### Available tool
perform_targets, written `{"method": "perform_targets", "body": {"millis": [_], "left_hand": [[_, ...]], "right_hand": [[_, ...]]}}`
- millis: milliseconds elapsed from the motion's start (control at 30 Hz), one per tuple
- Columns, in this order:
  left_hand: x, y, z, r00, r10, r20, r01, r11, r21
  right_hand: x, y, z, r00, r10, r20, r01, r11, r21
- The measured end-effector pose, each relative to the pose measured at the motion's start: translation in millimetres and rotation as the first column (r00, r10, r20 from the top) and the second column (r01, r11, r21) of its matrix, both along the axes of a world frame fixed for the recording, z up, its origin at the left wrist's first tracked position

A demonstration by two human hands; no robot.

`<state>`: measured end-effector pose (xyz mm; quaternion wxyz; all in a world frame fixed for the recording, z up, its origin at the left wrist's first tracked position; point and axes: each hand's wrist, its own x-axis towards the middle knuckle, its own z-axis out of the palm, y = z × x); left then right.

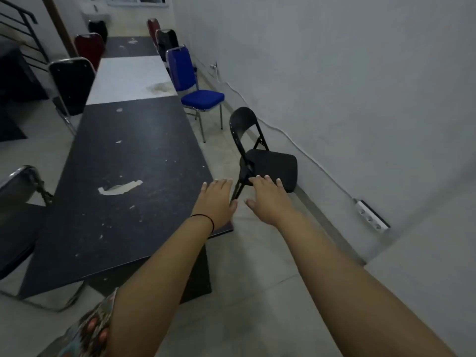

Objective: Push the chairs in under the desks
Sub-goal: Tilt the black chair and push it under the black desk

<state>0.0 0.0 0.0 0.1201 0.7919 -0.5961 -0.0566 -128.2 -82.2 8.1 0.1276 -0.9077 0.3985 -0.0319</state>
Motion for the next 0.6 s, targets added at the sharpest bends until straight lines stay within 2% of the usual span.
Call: {"method": "perform_targets", "body": {"millis": [367, 600], "left_hand": [[-74, -126, -22, 0.994, 0.059, -0.092, -0.064, 0.996, -0.054], [-100, -174, -37, 0.983, 0.111, -0.148, -0.118, 0.992, -0.037]], "right_hand": [[-79, -119, -8, 1.0, 0.014, -0.008, -0.014, 0.999, 0.03], [-108, -180, -24, 0.999, 0.046, 0.003, -0.046, 0.996, 0.073]]}}
